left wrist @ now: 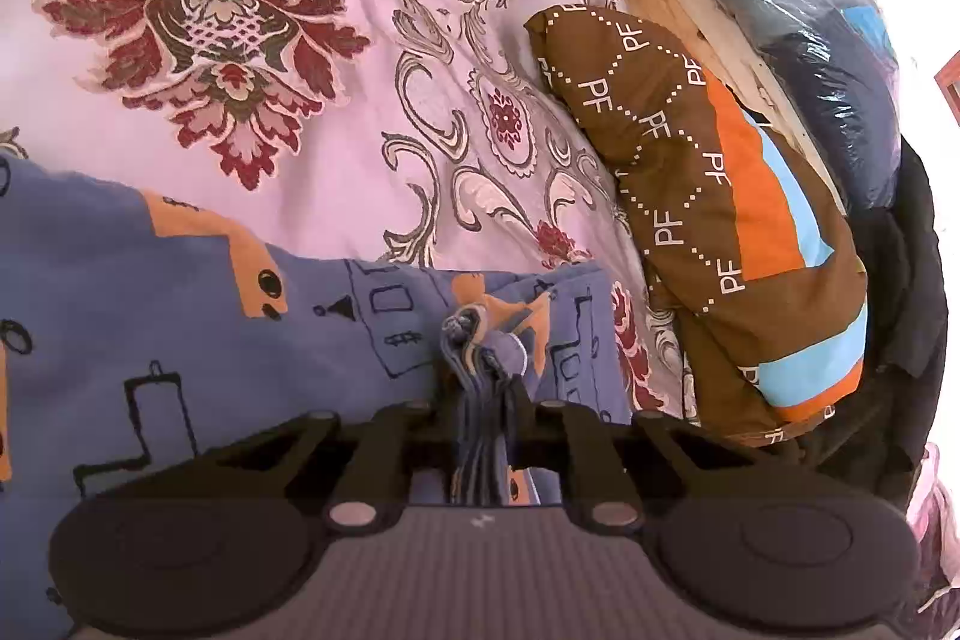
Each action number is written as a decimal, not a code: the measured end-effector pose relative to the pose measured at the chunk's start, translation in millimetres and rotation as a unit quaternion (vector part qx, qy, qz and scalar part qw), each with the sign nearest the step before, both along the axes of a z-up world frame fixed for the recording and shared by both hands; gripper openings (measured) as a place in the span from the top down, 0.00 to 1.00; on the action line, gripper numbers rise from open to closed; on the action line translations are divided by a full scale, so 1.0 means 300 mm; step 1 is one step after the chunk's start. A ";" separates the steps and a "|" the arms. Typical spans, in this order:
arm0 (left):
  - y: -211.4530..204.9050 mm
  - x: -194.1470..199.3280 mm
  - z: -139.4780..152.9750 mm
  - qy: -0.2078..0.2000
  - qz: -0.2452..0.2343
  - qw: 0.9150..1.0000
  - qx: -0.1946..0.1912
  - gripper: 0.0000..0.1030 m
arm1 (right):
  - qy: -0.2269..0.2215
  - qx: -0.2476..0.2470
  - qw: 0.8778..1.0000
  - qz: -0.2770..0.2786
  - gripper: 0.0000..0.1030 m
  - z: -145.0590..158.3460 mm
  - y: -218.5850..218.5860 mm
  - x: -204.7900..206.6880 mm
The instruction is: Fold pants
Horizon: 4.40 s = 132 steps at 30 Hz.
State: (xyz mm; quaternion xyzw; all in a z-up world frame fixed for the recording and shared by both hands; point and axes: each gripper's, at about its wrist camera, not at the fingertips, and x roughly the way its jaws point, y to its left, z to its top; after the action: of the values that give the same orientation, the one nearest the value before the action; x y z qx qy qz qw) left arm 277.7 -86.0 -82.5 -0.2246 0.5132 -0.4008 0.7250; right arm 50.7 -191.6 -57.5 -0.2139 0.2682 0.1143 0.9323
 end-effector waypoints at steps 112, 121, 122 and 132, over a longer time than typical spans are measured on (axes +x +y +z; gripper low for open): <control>0.530 -0.586 0.238 -0.226 0.229 0.914 0.247 0.03 | -0.069 0.035 0.997 -0.001 0.01 0.129 0.047 0.295; 0.807 -0.589 0.335 -0.281 0.292 0.878 0.255 0.00 | -0.063 0.018 0.994 0.083 0.01 0.087 0.383 0.095; 0.822 -0.575 0.327 -0.284 0.297 0.876 0.252 0.00 | -0.065 0.009 0.994 0.087 0.01 0.078 0.409 0.087; 0.860 -0.532 0.288 -0.305 0.285 0.882 0.216 0.00 | -0.054 -0.007 0.994 0.094 0.01 0.002 0.492 0.085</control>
State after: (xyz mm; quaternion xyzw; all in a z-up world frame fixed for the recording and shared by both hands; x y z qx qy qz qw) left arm 118.1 172.0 3.7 -0.0654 0.2539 -0.1042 0.9594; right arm 76.1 -44.1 -56.9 -0.2506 0.1966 0.1880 0.9291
